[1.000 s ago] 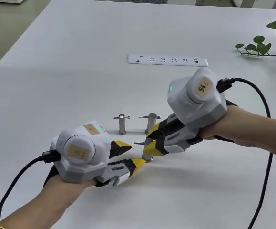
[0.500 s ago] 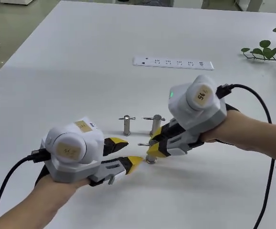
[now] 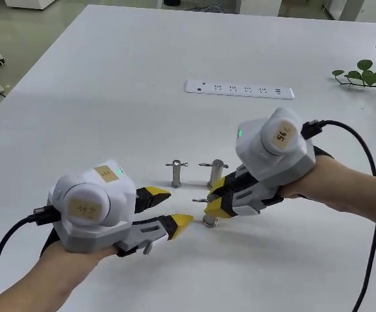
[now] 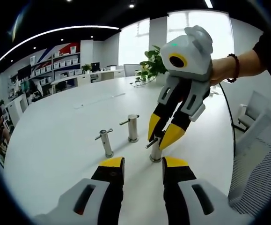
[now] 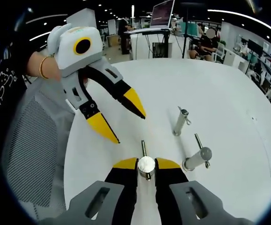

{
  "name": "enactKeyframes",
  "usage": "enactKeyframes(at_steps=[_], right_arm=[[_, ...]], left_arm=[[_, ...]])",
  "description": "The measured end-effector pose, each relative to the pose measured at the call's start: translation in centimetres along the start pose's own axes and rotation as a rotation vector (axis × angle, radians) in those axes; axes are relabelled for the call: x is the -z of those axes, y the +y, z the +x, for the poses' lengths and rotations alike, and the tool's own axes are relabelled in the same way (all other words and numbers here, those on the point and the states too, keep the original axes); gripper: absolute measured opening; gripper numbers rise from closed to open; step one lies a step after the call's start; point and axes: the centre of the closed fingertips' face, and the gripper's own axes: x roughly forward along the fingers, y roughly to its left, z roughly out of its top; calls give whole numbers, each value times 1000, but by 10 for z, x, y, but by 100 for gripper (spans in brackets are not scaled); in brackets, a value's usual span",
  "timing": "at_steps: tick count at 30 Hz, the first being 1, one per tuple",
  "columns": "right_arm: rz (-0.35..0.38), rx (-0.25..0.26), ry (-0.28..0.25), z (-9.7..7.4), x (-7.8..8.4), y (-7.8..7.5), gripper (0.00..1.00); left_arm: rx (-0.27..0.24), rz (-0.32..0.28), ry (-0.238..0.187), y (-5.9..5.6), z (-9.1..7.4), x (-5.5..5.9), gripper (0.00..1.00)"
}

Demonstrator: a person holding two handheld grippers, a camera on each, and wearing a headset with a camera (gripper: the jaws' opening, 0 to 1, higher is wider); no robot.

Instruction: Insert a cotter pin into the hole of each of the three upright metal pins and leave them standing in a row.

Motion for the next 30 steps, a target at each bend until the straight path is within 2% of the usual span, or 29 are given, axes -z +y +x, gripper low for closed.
enactKeyframes(at_steps=[5, 14, 20, 22, 30], right_arm=[[10, 5, -1, -8, 4, -4, 8], [13, 38, 28, -27, 17, -22, 8], [25, 52, 48, -35, 27, -36, 8], [29, 55, 54, -37, 31, -46, 8], [19, 59, 82, -40, 38, -53, 8]], left_arm=[[-6, -2, -11, 2, -5, -5, 34], [-26, 8, -33, 6, -11, -15, 39], [-36, 16, -29, 7, -13, -16, 42], [-36, 17, -29, 7, -14, -15, 42], [-45, 21, -29, 11, -16, -16, 44]])
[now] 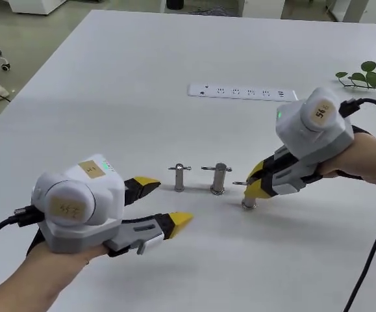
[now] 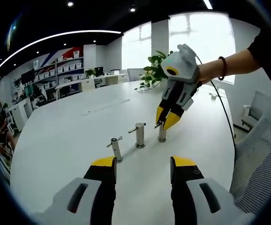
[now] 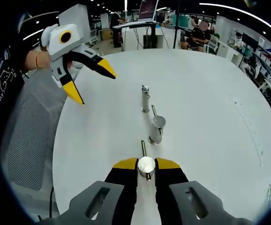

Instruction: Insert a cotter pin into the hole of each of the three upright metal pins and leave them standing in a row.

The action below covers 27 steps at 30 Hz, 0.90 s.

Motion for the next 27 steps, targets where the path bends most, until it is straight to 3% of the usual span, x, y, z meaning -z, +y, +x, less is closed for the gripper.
enactKeyframes(at_steps=[13, 27], right_arm=[[16, 15, 1, -3, 7, -21, 8], [-29, -1, -33, -4, 7, -26, 9]], left_arm=[[-21, -4, 7, 6, -3, 3, 45], [-33, -10, 14, 11, -2, 4, 48]])
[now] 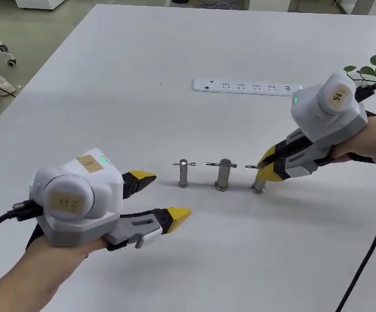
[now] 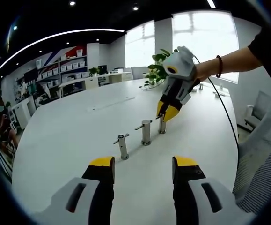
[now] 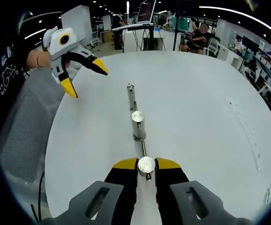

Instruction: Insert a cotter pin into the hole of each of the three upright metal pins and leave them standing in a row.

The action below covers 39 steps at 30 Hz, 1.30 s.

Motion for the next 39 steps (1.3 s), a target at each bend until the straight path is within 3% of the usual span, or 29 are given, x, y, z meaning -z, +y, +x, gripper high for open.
enactKeyframes(at_steps=[5, 10, 15, 20, 23, 27, 31, 33, 39], right_arm=[[-14, -5, -12, 0, -4, 2, 13], [4, 38, -23, -7, -8, 0, 23], [140, 108, -92, -19, -14, 6, 36], [233, 151, -110, -26, -10, 19, 42], [329, 218, -186, -31, -13, 22, 47], [350, 273, -231, -36, -15, 30, 54], [461, 308, -333, -41, -24, 35, 62], [504, 320, -329, -42, -21, 39, 65], [560, 362, -404, -49, -28, 45, 71]], left_arm=[[-1, -4, 4, 0, 0, 1, 48], [-6, -17, -6, 1, 1, -3, 50], [-22, -17, -10, 5, 1, -6, 55], [-45, -51, -12, 8, 1, -6, 63], [-56, -73, -27, 10, 0, -9, 65], [-79, -76, -32, 13, -2, -12, 69], [-99, -100, -47, 14, -3, -15, 73], [-106, -107, -47, 14, -3, -16, 74], [-125, -116, -46, 16, -7, -18, 80]])
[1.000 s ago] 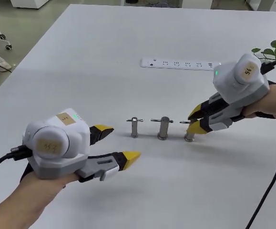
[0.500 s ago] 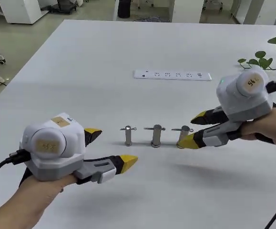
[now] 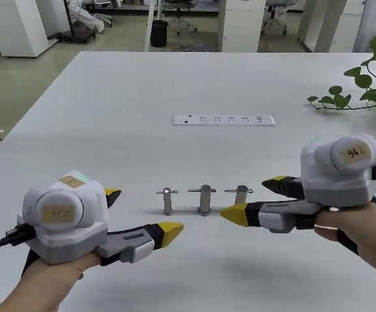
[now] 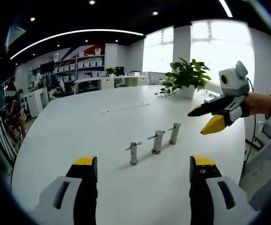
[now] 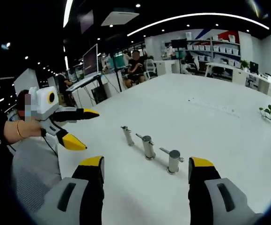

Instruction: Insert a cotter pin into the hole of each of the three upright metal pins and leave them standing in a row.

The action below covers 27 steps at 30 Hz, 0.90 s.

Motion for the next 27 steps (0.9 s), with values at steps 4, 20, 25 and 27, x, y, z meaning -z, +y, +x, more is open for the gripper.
enactKeyframes(at_steps=[4, 20, 25, 27], right_arm=[[53, 24, -43, -4, -1, 6, 73], [76, 128, -105, -13, 3, 13, 79], [137, 102, -130, -13, 5, 19, 80], [140, 99, -129, -13, 7, 20, 81]], left_arm=[[-4, -10, -10, -1, -3, -3, 81], [-42, -8, -27, -7, -11, -3, 82], [-41, 0, -21, -8, -12, -1, 85], [-37, 13, -18, -11, -13, 0, 85]])
